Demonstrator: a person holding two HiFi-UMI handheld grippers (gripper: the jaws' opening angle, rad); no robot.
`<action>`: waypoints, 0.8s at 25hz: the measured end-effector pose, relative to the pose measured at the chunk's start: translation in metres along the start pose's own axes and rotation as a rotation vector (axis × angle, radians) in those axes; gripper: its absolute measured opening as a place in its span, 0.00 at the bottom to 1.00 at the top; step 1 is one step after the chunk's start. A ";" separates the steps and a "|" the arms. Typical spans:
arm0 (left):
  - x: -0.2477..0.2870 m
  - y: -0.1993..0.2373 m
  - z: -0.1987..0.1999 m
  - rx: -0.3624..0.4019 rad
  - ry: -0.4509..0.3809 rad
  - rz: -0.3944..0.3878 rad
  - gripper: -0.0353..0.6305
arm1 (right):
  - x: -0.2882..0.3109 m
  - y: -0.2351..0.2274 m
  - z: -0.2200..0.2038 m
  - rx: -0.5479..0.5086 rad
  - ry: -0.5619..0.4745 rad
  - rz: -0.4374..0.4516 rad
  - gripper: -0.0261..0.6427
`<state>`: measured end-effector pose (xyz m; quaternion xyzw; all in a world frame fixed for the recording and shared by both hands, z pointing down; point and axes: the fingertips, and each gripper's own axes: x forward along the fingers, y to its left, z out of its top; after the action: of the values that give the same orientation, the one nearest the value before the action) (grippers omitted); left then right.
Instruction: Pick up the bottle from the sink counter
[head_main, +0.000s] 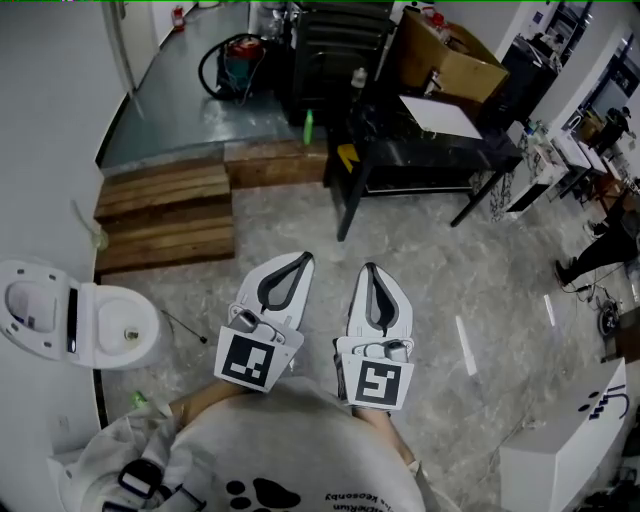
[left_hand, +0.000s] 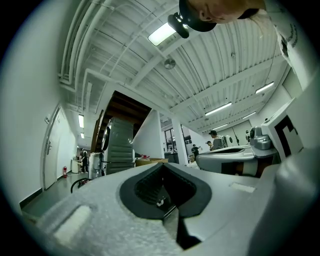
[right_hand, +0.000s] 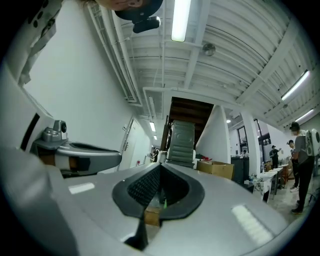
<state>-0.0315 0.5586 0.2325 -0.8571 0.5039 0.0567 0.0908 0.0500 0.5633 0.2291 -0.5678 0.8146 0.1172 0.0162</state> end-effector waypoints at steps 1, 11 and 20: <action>0.011 0.007 -0.001 0.006 -0.004 -0.009 0.06 | 0.012 -0.003 -0.004 0.001 0.006 -0.008 0.04; 0.104 0.075 -0.028 0.022 -0.005 -0.093 0.06 | 0.125 -0.018 -0.038 0.020 0.037 -0.061 0.04; 0.133 0.103 -0.055 -0.044 0.009 -0.139 0.06 | 0.170 -0.013 -0.061 0.046 0.085 -0.066 0.04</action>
<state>-0.0565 0.3844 0.2511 -0.8921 0.4422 0.0575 0.0731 0.0084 0.3892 0.2590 -0.5983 0.7979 0.0736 -0.0013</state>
